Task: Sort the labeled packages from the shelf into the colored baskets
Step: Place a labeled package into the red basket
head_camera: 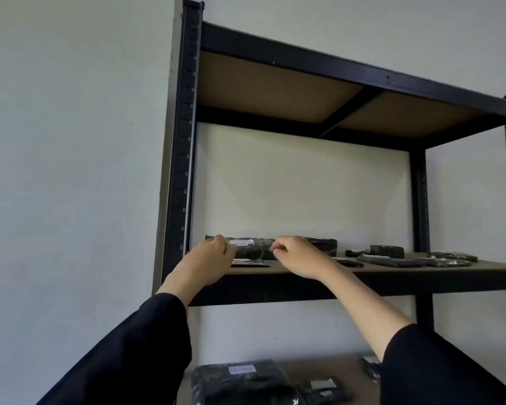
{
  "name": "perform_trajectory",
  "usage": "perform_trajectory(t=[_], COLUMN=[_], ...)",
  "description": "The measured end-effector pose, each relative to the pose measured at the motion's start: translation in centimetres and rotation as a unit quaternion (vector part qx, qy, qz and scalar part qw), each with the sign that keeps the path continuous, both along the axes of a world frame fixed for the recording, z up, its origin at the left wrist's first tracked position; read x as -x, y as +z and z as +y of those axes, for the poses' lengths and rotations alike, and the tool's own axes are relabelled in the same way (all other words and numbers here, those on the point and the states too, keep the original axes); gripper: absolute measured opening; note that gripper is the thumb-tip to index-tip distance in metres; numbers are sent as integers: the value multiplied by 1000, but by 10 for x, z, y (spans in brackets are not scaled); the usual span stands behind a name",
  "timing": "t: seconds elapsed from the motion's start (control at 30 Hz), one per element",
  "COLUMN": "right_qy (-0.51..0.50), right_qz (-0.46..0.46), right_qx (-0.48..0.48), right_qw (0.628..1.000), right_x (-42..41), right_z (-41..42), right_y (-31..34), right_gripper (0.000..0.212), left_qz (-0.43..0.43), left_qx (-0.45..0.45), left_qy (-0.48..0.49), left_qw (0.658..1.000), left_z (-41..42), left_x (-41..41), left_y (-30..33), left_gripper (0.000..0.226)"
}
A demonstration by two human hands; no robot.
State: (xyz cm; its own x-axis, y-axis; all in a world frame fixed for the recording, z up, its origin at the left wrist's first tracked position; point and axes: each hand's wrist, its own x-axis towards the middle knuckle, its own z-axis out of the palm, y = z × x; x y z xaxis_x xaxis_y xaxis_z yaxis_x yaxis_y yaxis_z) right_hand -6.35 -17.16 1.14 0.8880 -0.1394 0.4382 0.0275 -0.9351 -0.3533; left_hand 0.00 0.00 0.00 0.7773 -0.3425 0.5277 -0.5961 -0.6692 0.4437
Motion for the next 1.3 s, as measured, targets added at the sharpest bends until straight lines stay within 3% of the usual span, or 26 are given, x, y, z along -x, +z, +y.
perform_trajectory(t=[0.2, 0.33, 0.43, 0.53, 0.63, 0.73, 0.83, 1.07, 1.23, 1.3], right_qy=[-60, -118, -119, -54, 21, 91, 167, 233, 228, 213], right_qz=[75, 129, 156, 119, 49, -8, -35, -52, -45, -53], right_qx=[-16, 16, 51, -5, -143, -253, -346, -374, -393, -395], right_qw=[995, 985, 979, 991, 988, 963, 923, 896, 890, 892], right_x=[-57, -86, -101, -98, -93, -95, -99, -94, -94, -90], right_z=[-7, -16, -19, -25, -37, -46, -54, -53, -54, -50], right_y=[2, -6, -11, -11, -12, -15, -16, -15, -16, -14], right_gripper=[34, 68, 80, 51, 35, 56, 47, 45, 44, 56], left_qz=[107, 133, 142, 147, 149, 137, 124, 95, 89, 86], left_qx=[-54, -116, -137, -134, -92, -49, -23, -8, -40, -62], left_qy=[81, 130, 130, 111, 80, 48, 16, -35, -24, 8], left_qw=[990, 976, 972, 974, 981, 988, 992, 995, 995, 994], left_z=[-21, -19, -20, -18, -17, -17, -16, -14, -16, -17], left_x=[-30, -53, -57, -58, -57, -56, -56, -60, -59, -56], left_y=[7, -2, -2, -1, -3, -4, -4, -7, -6, -5], left_gripper=[53, 65, 66, 67, 75, 76, 70, 41, 37, 40])
